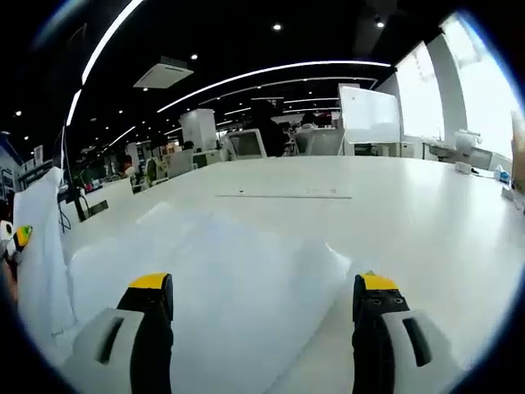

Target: Organize the stack of printing papers by aligning and flattening the scattered papers on the table

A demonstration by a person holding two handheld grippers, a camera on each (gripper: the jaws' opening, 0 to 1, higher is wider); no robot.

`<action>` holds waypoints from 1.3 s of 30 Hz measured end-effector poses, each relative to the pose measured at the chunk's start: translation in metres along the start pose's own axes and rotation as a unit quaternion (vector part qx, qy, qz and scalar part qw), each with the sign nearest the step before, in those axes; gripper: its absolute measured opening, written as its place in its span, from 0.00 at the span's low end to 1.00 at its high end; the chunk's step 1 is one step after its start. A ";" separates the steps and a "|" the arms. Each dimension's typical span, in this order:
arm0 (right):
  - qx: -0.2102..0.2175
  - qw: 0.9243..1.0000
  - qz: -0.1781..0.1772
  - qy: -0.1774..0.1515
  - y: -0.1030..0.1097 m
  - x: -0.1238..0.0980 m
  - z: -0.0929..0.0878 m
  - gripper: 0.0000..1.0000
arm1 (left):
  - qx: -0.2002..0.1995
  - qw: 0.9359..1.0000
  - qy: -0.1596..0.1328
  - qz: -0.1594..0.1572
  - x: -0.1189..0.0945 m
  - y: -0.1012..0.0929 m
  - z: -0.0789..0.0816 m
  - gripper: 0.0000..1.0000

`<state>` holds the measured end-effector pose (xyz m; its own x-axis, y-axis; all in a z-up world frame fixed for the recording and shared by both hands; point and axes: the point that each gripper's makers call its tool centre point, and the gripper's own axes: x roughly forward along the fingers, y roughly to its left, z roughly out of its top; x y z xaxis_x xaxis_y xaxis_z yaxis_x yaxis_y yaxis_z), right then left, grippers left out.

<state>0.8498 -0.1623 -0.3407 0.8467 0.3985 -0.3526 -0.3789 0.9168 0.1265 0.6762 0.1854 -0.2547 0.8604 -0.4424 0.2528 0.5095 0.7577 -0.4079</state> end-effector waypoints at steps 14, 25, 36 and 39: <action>-0.035 0.999 -0.020 0.017 -0.015 0.015 -0.007 0.82 | 0.003 1.000 0.001 0.001 0.000 -0.001 0.000 0.08; -0.053 0.998 -0.030 0.019 -0.017 0.015 -0.009 0.60 | 0.004 1.000 0.003 0.001 0.000 -0.001 -0.001 0.08; -0.076 0.997 -0.021 0.012 -0.016 0.017 -0.008 0.25 | 0.006 1.000 0.004 0.003 0.001 -0.001 -0.002 0.08; -0.120 0.992 -0.030 0.003 -0.011 0.015 -0.006 0.22 | 0.006 1.000 0.005 0.003 0.001 0.000 -0.002 0.08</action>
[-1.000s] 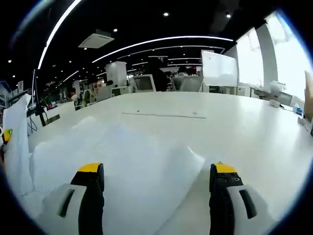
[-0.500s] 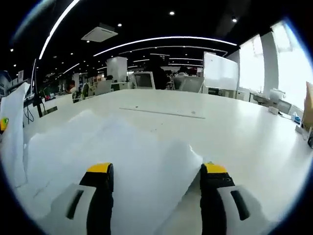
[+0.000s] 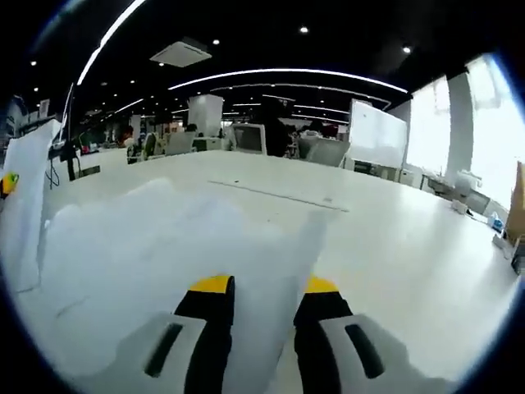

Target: Organize the stack of printing papers by aligning and flattening the scattered papers on the table

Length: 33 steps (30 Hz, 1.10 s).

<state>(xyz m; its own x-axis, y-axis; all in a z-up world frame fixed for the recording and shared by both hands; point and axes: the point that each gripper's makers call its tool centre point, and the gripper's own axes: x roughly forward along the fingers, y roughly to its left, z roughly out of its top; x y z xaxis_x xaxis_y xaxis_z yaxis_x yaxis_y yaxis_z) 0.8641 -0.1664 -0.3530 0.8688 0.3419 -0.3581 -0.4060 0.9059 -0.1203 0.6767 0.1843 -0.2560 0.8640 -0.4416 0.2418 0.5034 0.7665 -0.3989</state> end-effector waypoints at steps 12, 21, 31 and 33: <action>-0.011 1.000 -0.016 0.001 0.000 -0.005 0.001 0.10 | 0.003 1.000 0.002 0.002 0.000 0.001 -0.001 0.08; -0.028 0.999 -0.018 0.001 0.002 -0.009 0.000 0.02 | 0.003 1.000 0.003 0.002 0.000 0.000 -0.001 0.08; 0.015 1.000 -0.012 -0.023 -0.002 -0.016 0.008 0.00 | 0.005 1.000 0.005 0.003 0.000 0.000 -0.002 0.08; 0.020 0.999 -0.010 -0.025 -0.001 -0.017 0.009 0.00 | 0.005 1.000 0.005 0.004 0.000 0.000 -0.002 0.08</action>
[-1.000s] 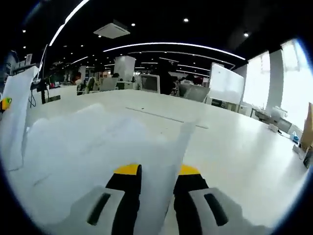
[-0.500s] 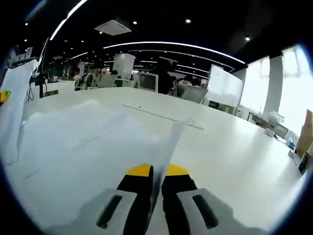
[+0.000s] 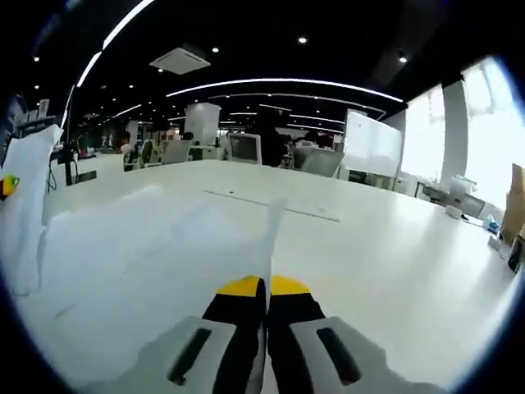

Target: Organize the stack of printing papers by aligning and flattening the scattered papers on the table

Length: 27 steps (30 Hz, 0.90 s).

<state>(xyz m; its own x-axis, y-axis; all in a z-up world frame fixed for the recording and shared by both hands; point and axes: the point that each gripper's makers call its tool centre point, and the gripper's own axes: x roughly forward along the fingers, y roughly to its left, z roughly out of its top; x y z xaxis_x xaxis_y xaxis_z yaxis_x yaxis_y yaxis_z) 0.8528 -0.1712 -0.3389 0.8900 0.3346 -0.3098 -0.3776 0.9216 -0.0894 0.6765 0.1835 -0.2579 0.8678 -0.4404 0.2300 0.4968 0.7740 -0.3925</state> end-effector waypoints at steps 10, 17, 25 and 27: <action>0.018 1.000 0.004 -0.007 -0.004 -0.004 0.002 0.00 | -0.001 1.000 -0.001 0.001 0.000 0.000 0.000 0.08; 0.034 0.999 0.004 -0.014 -0.008 -0.007 0.005 0.00 | 0.001 1.000 0.000 0.002 0.001 0.000 0.000 0.08; 0.080 0.996 0.018 -0.026 -0.010 -0.015 0.010 0.00 | 0.003 1.000 0.002 0.002 0.001 0.000 -0.001 0.08; 0.091 0.995 0.016 -0.026 -0.013 -0.017 0.010 0.00 | 0.003 1.000 0.002 0.003 0.001 0.000 -0.001 0.08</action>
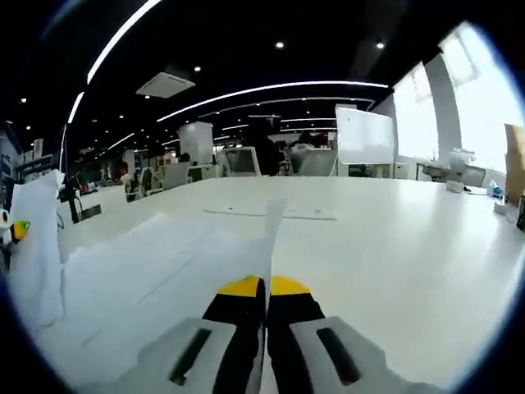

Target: Organize the stack of printing papers by aligning and flattening the scattered papers on the table

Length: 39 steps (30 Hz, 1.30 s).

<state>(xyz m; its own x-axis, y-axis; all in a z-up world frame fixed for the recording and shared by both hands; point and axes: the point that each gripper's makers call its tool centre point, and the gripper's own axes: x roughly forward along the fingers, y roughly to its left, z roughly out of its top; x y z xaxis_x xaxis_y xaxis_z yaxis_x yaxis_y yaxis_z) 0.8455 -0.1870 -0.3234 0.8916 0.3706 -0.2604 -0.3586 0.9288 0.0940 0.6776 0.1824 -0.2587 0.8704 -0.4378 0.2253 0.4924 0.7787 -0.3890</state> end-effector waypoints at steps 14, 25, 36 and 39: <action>-0.009 1.000 -0.009 -0.008 -0.003 -0.006 0.006 0.00 | 0.000 1.000 0.000 0.000 0.000 0.000 -0.001 0.09; -0.022 0.999 -0.026 -0.032 -0.008 -0.014 0.019 0.00 | 0.001 1.000 0.001 0.001 0.000 0.000 -0.001 0.09; -0.020 0.998 -0.037 -0.052 -0.013 -0.020 0.029 0.00 | 0.002 1.000 0.001 0.001 0.000 0.000 -0.001 0.09; -0.015 0.997 -0.041 -0.059 -0.018 -0.023 0.033 0.00 | 0.002 1.000 0.001 0.001 0.000 0.000 -0.001 0.09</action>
<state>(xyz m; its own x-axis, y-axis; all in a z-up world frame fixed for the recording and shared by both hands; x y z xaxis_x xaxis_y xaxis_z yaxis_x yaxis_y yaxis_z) 0.8405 -0.2115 -0.2876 0.9443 0.2928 -0.1502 -0.2888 0.9562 0.0483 0.6777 0.1819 -0.2591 0.8716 -0.4370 0.2221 0.4902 0.7815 -0.3860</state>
